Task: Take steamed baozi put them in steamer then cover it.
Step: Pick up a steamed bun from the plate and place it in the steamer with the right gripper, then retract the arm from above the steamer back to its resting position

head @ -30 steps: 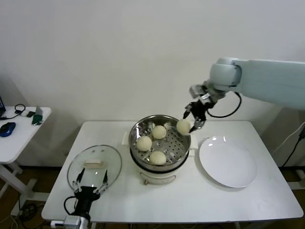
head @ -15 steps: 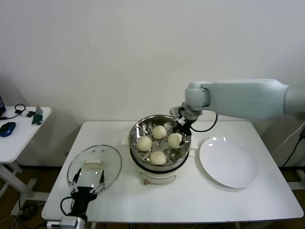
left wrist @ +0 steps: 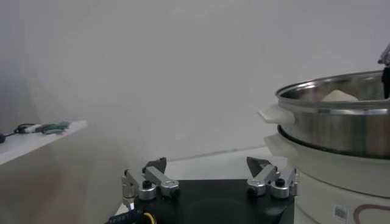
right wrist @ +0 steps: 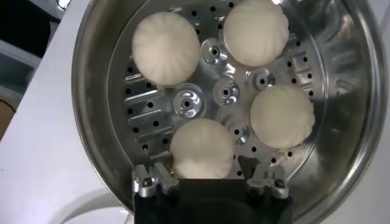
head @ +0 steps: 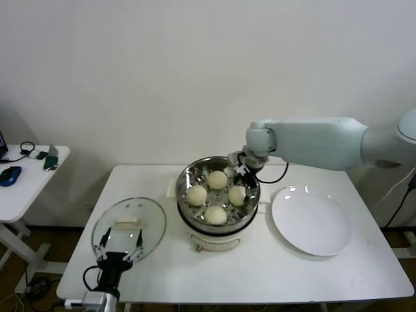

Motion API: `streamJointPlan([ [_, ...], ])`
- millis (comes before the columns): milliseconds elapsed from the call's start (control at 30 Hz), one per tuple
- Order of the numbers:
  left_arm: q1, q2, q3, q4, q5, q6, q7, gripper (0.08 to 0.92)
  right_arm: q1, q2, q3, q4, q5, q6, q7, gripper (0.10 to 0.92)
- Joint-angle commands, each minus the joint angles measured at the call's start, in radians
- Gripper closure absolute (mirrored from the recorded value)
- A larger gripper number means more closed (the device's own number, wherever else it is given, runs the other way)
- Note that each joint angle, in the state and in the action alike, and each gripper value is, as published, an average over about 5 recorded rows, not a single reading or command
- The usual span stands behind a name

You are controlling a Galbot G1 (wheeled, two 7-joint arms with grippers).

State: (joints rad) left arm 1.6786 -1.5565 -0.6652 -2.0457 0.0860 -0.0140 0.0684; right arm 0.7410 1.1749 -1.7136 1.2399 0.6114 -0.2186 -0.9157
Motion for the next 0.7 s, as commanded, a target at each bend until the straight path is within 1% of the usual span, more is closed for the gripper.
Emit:
streamJointPlan([
  [33,-0.001,0.0,0.001,-0.007,0.002,0.005,0.003,0.177,0.068,-0.041,0.051,-0.037,0.132,0.064,-0.094,0.218],
  [133,0.001,0.003,0.0,-0.011,0.003,0.006,0.004,0.177,0.112,-0.105,0.105,-0.039,0.241,0.081,-0.135,0.205],
  [200,0.004,0.006,0.001,-0.015,-0.001,0.009,0.004,0.177,0.125,-0.157,0.161,-0.04,0.331,0.066,-0.119,0.203],
  [267,0.008,0.007,0.005,-0.022,-0.016,0.017,-0.003,0.177,0.119,-0.217,0.231,-0.029,0.436,0.024,-0.042,0.203],
  [333,0.013,0.01,0.009,-0.031,-0.04,0.027,-0.017,0.177,0.081,-0.278,0.313,-0.008,0.491,-0.014,0.105,0.202],
  [400,0.018,0.014,0.013,-0.038,-0.064,0.039,-0.032,0.177,0.006,-0.339,0.42,0.017,0.479,-0.035,0.308,0.202],
  [500,0.02,0.021,0.015,-0.045,-0.097,0.054,-0.063,0.177,-0.174,-0.441,0.629,0.053,0.381,-0.044,0.568,0.203],
  [600,0.017,0.03,0.013,-0.048,-0.122,0.042,-0.106,0.177,-0.399,-0.559,0.877,0.126,0.298,-0.047,0.702,0.203],
  [700,0.012,0.043,0.006,-0.047,-0.128,0.042,-0.126,0.177,-0.673,-0.668,1.162,0.229,0.28,-0.049,0.806,0.203],
])
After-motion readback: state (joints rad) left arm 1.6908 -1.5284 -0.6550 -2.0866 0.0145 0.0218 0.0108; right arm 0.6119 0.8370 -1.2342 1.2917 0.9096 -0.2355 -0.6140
